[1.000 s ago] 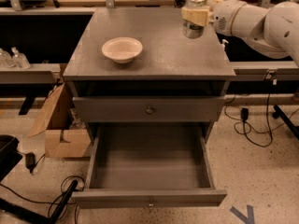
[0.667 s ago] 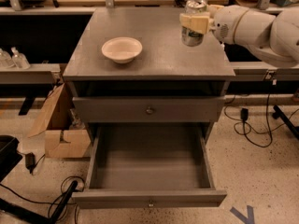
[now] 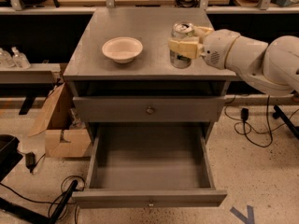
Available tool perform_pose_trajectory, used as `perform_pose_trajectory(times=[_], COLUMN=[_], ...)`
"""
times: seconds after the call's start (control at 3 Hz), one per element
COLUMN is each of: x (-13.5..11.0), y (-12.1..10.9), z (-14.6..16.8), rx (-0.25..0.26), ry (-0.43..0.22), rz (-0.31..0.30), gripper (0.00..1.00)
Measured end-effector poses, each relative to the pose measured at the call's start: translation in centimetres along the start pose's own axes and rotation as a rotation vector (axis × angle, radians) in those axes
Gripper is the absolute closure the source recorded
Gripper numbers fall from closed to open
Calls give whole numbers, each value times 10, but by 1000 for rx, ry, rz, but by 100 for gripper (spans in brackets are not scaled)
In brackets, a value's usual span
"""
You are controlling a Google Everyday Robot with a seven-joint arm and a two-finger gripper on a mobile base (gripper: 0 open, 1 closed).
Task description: Place 7up can into middle drawer
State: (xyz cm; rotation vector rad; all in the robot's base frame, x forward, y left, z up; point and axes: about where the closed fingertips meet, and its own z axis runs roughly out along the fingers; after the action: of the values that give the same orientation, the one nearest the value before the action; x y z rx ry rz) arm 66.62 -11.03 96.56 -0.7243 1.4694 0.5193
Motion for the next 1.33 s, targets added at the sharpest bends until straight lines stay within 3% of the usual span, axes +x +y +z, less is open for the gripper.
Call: perform_pose_trajectory(times=[0.33, 0.67, 1.0, 1.33], x=[12, 56, 130, 205], y=[7, 43, 122, 181], z=[4, -5, -19, -9], rx=[-14, -45, -174, -261], ry=[-14, 4, 1, 11], rz=[16, 22, 67, 118], gripper=[100, 100, 100, 100])
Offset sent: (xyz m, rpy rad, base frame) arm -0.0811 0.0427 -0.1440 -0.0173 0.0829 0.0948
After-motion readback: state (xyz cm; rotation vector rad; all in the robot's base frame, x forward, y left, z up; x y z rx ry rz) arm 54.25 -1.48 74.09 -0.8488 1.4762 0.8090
